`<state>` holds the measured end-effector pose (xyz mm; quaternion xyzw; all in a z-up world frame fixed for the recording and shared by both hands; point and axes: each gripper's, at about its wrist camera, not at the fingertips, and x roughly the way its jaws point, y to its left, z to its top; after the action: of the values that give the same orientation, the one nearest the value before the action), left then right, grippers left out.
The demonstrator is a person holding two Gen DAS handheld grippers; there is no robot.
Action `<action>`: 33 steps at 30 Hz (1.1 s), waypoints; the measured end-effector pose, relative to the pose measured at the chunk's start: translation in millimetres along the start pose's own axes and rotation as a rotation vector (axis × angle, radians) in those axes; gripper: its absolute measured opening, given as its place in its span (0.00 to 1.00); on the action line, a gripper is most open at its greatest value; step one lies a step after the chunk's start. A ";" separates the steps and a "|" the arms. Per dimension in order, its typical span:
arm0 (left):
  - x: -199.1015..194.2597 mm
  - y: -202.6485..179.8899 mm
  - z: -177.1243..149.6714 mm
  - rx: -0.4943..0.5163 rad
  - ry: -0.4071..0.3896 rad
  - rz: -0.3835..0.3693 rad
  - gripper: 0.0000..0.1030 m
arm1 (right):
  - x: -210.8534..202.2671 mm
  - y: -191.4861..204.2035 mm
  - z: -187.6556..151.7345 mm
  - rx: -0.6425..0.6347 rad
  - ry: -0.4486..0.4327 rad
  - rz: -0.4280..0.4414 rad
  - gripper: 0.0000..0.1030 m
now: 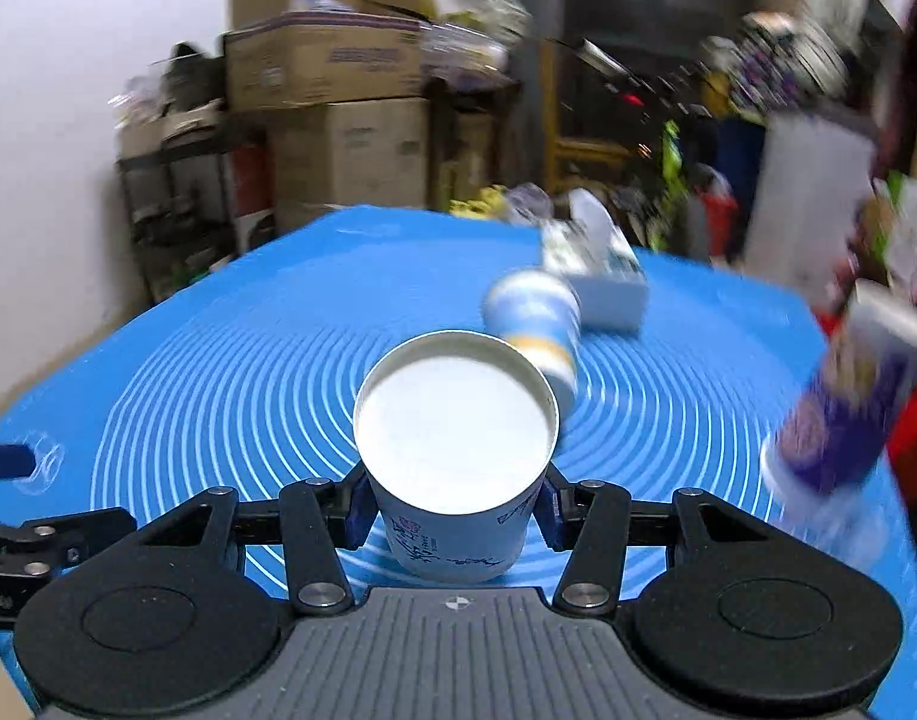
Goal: Flip cup upside down
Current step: 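Turn the cup mouth-down with the right gripper and lower it onto the mat, then open the right gripper and pull it back from the cup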
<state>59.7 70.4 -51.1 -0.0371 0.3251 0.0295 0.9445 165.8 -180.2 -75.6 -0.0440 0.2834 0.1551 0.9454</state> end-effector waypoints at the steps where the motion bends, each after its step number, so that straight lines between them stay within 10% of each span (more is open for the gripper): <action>1: 0.2 -1.4 -0.1 0.002 -0.001 -0.002 0.95 | 5.2 -0.5 -1.0 0.007 0.000 -0.008 0.55; 18: 4.9 -12.7 -0.9 0.020 -0.010 0.003 0.95 | 30.0 3.5 -11.6 0.068 0.022 -0.039 0.63; 26: -2.2 -13.2 -0.1 0.029 -0.017 0.006 0.95 | 14.3 13.5 -7.4 0.040 -0.014 -0.065 0.91; 33: -19.0 -17.8 -3.0 0.040 -0.031 -0.003 0.95 | -24.9 17.3 -10.4 0.030 -0.037 -0.086 0.96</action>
<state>44.3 51.8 -40.9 -0.0183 0.3110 0.0223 0.9500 135.1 -172.3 -70.6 -0.0390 0.2658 0.1110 0.9568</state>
